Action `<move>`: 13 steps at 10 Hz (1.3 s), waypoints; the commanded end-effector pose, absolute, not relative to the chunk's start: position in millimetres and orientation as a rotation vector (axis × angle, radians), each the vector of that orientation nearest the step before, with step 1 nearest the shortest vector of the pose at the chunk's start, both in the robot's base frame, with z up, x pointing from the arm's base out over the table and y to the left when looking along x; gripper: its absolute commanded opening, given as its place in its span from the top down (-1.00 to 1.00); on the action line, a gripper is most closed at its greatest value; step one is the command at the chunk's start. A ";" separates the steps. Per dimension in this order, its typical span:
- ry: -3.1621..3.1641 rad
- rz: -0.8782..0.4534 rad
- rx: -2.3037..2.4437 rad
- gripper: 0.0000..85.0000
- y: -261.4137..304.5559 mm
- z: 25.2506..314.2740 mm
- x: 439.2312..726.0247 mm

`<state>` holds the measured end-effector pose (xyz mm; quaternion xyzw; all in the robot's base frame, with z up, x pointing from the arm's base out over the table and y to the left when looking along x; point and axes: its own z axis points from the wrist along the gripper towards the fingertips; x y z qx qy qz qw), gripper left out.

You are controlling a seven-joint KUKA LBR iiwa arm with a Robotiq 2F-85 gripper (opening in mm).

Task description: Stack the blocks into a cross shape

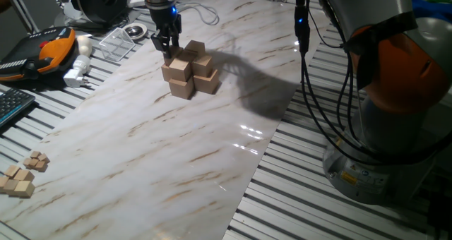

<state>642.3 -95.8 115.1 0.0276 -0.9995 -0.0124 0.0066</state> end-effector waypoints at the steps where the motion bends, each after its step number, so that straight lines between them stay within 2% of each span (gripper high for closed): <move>1: -3.131 -0.039 0.080 1.00 -95.2 114.8 642.5; 4: -3.134 -0.024 0.083 1.00 -95.3 114.9 642.6; 5: -3.136 -0.005 0.090 0.60 -95.4 114.9 642.6; 9: -3.137 -0.005 0.076 0.60 -95.1 114.7 642.7; 10: -3.132 -0.008 0.073 0.20 -95.0 114.7 642.6; 13: -3.126 -0.017 0.068 0.20 -94.8 114.8 642.5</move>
